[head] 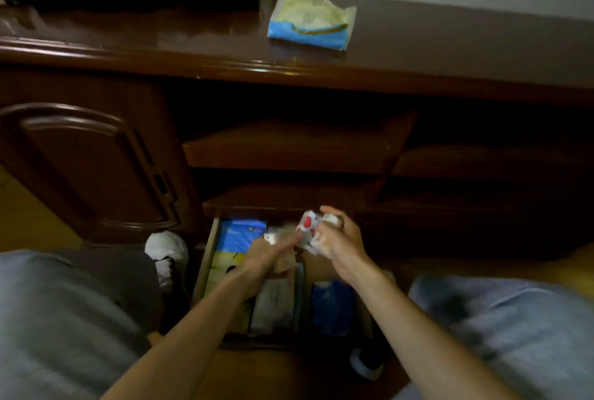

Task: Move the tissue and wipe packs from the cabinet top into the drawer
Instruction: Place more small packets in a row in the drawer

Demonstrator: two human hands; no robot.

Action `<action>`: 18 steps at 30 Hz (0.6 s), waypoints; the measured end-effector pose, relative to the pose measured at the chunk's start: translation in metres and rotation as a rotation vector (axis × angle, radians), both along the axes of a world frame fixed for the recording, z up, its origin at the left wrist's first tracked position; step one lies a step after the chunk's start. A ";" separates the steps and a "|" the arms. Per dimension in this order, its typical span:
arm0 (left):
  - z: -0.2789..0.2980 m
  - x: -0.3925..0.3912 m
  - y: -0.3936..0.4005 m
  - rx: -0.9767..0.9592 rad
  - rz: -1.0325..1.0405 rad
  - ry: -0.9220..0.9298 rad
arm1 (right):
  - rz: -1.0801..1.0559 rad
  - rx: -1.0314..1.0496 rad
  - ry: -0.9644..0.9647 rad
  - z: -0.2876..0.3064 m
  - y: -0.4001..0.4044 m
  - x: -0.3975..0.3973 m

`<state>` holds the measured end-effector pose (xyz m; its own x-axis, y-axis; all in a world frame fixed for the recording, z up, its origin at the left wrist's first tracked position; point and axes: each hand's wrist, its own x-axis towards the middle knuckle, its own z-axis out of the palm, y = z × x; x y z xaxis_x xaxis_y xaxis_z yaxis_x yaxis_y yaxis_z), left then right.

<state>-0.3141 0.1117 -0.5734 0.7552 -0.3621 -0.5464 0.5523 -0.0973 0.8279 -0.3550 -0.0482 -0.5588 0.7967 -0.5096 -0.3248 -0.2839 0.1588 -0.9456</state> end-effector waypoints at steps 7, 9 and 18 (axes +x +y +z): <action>-0.079 -0.011 0.027 0.060 0.130 0.134 | 0.148 0.202 0.215 -0.096 0.020 -0.005; -0.093 -0.011 0.035 0.087 0.194 0.154 | 0.117 0.105 0.316 -0.114 0.020 -0.007; -0.130 -0.006 0.037 0.135 0.353 0.179 | 0.044 0.212 0.456 -0.167 -0.010 0.003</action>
